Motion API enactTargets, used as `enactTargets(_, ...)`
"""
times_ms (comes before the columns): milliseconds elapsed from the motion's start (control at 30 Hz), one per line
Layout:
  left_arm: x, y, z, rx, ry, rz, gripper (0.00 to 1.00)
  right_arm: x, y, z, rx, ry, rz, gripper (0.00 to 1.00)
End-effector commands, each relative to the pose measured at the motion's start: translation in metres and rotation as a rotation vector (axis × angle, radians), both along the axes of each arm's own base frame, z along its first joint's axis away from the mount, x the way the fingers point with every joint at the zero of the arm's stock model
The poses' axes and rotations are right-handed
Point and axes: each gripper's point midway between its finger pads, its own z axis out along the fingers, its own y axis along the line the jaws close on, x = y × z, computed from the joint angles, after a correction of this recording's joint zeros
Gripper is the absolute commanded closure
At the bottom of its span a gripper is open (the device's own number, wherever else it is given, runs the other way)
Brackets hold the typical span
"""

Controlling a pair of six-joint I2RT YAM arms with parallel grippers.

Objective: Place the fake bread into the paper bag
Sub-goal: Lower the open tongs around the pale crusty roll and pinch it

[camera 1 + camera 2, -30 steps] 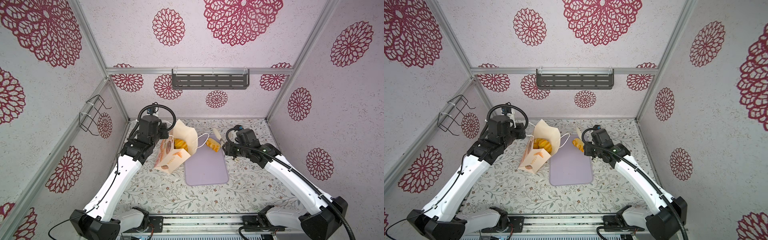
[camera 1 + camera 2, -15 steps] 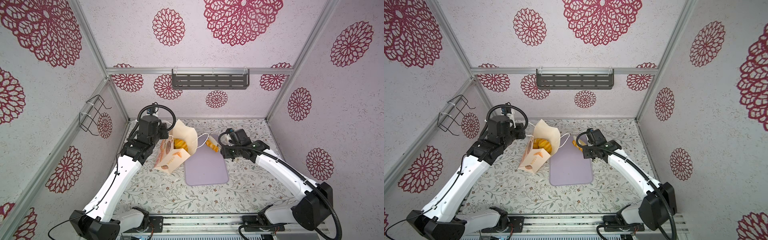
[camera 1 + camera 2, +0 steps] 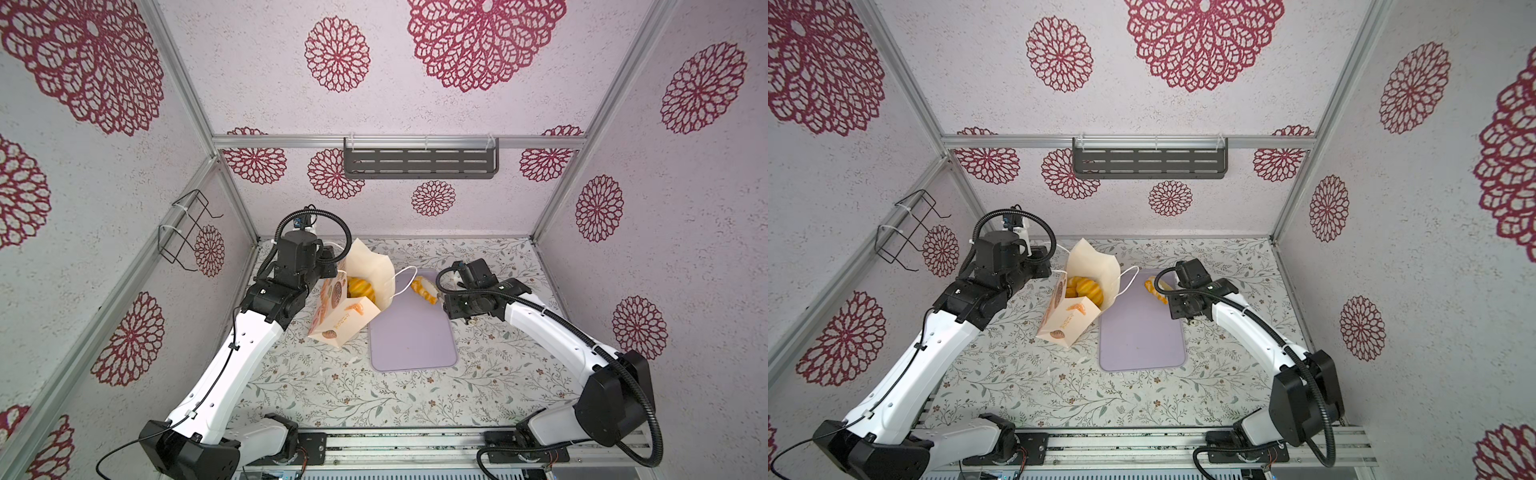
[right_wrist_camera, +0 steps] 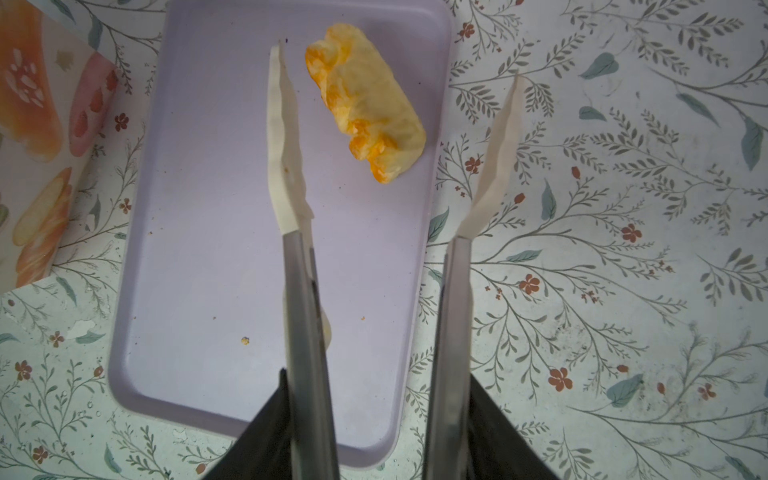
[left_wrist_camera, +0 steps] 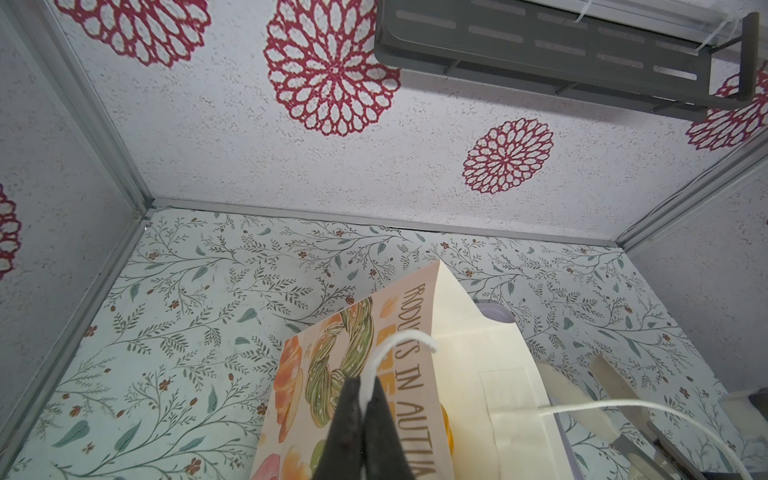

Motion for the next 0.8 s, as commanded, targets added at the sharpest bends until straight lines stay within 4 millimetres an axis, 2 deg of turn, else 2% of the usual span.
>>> enactTargets(0, -0.003, 0.005, 0.008, 0.002, -0.028, 0.009, 1.00, 0.008, 0.003, 0.009, 0.014, -0.034, 0.020, 0.43)
enactTargets(533, -0.002, 0.005, 0.006, 0.003, -0.025, 0.010, 1.00, 0.017, 0.010, -0.013, -0.023, 0.014, 0.061, 0.45)
enactTargets(767, -0.002, 0.003, 0.007, -0.003, -0.026, 0.000, 1.00, 0.023, 0.015, -0.017, -0.017, 0.013, 0.078, 0.46)
